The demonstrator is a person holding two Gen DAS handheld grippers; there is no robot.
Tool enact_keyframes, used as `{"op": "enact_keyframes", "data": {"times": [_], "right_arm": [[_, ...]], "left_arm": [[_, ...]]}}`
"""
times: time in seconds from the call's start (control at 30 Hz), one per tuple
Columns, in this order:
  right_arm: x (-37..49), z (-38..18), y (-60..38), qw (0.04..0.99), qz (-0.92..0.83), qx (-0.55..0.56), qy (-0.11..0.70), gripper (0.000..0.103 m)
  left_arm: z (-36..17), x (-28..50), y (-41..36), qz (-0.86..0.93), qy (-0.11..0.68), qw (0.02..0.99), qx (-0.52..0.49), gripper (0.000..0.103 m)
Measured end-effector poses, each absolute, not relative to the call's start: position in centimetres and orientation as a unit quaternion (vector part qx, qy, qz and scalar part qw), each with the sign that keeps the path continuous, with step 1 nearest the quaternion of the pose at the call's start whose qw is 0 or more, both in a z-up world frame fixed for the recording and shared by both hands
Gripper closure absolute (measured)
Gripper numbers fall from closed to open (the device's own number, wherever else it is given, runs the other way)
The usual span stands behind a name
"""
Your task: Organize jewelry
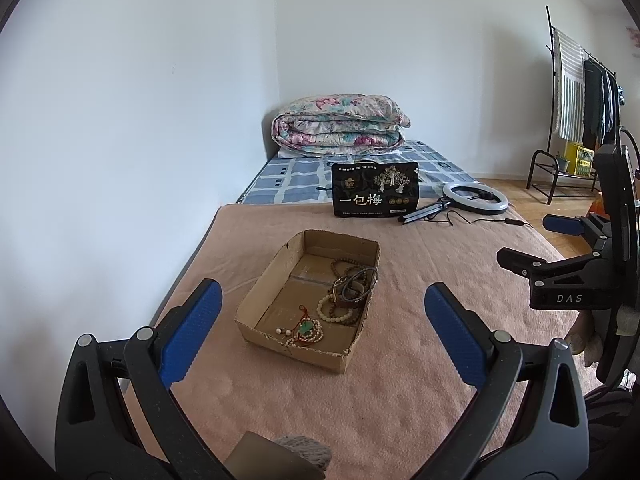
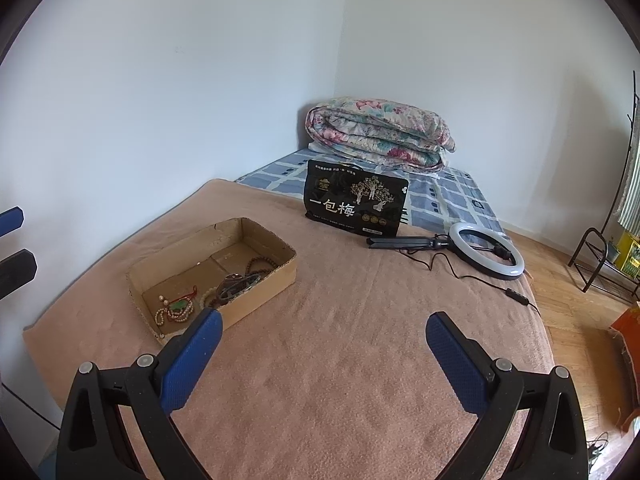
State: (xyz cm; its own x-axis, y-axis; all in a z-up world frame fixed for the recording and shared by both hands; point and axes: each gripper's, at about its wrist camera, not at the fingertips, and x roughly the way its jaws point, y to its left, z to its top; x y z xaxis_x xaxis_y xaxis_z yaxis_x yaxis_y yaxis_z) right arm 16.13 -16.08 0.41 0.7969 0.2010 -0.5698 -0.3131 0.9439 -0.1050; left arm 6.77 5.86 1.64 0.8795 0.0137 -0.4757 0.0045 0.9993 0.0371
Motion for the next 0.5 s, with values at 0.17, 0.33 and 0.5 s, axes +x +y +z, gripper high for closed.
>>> {"op": "enact_keyframes", "data": {"times": [0.17, 0.33, 0.5], "right_arm": [[16.09, 0.44, -16.28, 0.943, 0.135, -0.097, 0.289, 0.0], [16.12, 0.43, -16.51, 0.943, 0.133, -0.097, 0.29, 0.0], [16.09, 0.43, -16.66, 0.943, 0.132, -0.097, 0.29, 0.0]], "left_arm": [[1.69, 6.76, 5.84, 0.003, 0.246, 0.969, 0.017, 0.0], [1.76, 6.75, 5.98, 0.008, 0.251, 0.968, 0.012, 0.0], [1.66, 6.83, 6.21, 0.014, 0.253, 0.967, 0.01, 0.0]]}}
